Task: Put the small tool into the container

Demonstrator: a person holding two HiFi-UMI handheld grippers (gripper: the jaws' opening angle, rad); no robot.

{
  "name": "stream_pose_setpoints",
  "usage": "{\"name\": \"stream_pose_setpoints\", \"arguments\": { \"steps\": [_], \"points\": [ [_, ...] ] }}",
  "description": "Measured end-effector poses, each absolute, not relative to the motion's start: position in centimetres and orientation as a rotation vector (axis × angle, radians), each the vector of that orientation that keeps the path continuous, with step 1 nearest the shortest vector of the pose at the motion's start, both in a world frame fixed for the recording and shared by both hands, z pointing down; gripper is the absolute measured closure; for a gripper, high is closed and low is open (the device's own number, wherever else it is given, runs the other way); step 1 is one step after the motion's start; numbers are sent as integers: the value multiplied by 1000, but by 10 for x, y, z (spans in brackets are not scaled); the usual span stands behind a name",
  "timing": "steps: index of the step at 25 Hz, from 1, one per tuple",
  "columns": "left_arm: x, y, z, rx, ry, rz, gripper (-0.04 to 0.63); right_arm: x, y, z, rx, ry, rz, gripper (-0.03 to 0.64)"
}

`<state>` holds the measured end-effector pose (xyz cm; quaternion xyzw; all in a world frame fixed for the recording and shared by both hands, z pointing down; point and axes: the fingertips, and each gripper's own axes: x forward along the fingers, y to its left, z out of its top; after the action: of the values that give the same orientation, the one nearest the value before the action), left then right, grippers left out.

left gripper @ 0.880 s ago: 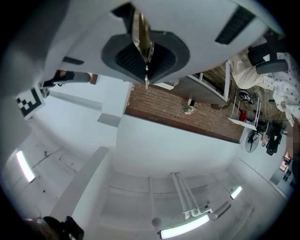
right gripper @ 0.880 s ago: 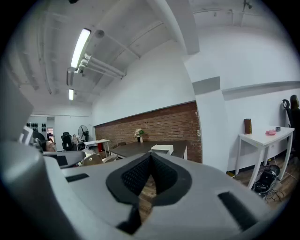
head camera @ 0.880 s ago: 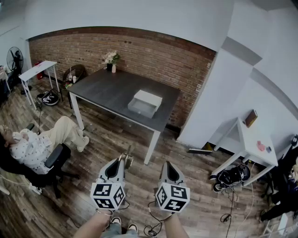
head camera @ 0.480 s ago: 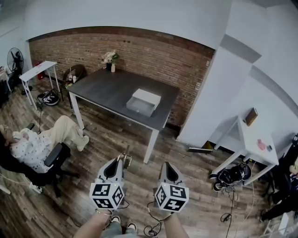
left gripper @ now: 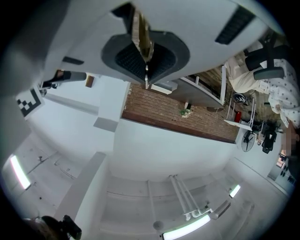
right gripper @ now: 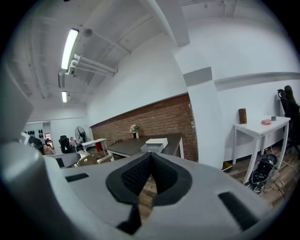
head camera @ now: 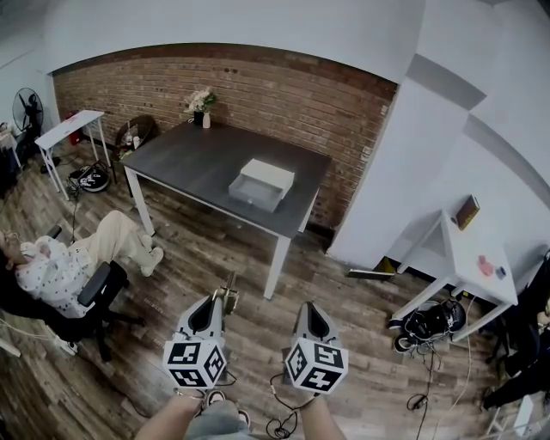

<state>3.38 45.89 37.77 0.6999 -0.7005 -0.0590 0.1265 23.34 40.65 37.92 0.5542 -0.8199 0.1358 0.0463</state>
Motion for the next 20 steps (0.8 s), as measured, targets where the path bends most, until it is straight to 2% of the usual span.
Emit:
{"name": "stream_pose_setpoints", "arguments": {
  "steps": [12, 20],
  "points": [
    [13, 376, 387, 2029, -2037, -180, 575, 221, 328, 389, 1708, -2465, 404, 615],
    [-18, 289, 386, 2062, -2001, -184, 575, 183, 248, 388, 1712, -2454, 392, 615]
  ]
}}
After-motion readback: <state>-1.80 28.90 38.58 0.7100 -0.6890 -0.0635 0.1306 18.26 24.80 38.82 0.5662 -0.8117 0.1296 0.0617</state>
